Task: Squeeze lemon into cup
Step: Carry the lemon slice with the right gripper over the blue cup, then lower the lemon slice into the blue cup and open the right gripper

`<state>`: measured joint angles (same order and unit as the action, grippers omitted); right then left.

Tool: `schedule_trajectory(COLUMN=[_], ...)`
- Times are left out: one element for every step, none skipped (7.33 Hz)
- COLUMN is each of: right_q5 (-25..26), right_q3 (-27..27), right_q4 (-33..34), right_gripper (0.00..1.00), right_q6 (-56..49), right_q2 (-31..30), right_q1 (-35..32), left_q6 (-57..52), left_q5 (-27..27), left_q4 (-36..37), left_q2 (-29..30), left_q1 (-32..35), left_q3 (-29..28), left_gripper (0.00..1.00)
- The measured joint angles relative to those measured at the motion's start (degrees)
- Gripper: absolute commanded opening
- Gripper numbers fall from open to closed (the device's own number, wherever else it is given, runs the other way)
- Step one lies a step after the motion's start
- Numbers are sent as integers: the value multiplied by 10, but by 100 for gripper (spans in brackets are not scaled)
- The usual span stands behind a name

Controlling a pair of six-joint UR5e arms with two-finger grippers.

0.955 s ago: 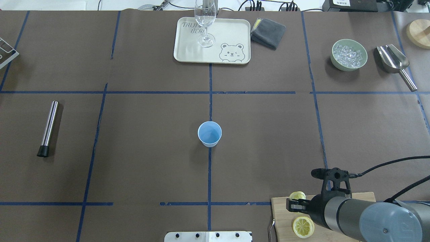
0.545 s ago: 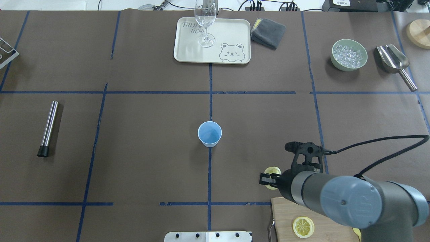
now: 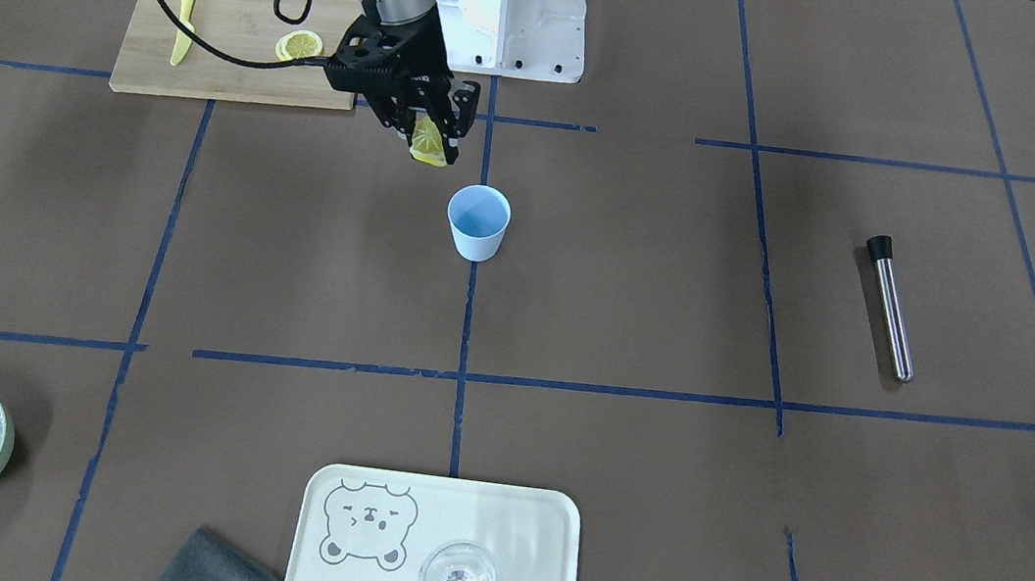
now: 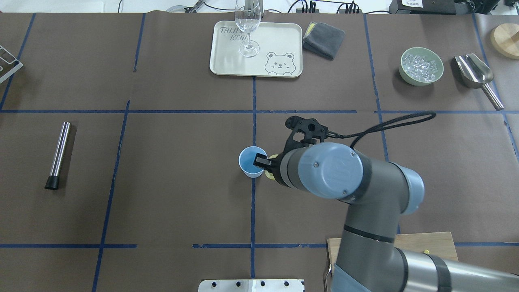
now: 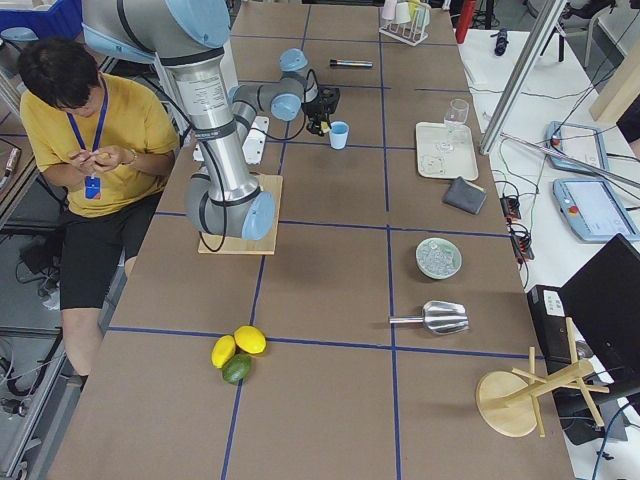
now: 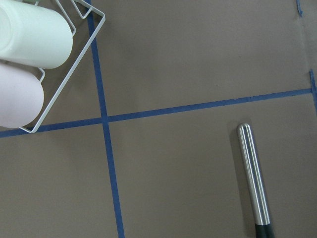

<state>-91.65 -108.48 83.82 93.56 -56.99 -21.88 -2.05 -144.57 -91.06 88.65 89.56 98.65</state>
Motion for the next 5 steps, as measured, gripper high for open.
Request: schedule_trajectory(right_q5=[-12, -17, -20, -24, -28], right_q3=[44, 76, 94, 103, 107], right_q4=[0, -1, -2, -3, -5], right_gripper=[50, 52, 54, 56, 57], right_q6=[1, 2, 1, 1, 1], right_q2=[39, 65, 77, 80, 79], right_q1=[-15, -23, -26, -26, -25], left_q6=[0, 0, 0, 0, 0], left_q5=[0, 0, 0, 0, 0], left_q4=[0, 0, 0, 0, 0], left_q2=[-2, -3, -3, -4, -3], left_q1=[0, 0, 0, 0, 0], left_q3=[0, 1, 2, 4, 4], left_gripper=[100, 100, 100, 100, 100])
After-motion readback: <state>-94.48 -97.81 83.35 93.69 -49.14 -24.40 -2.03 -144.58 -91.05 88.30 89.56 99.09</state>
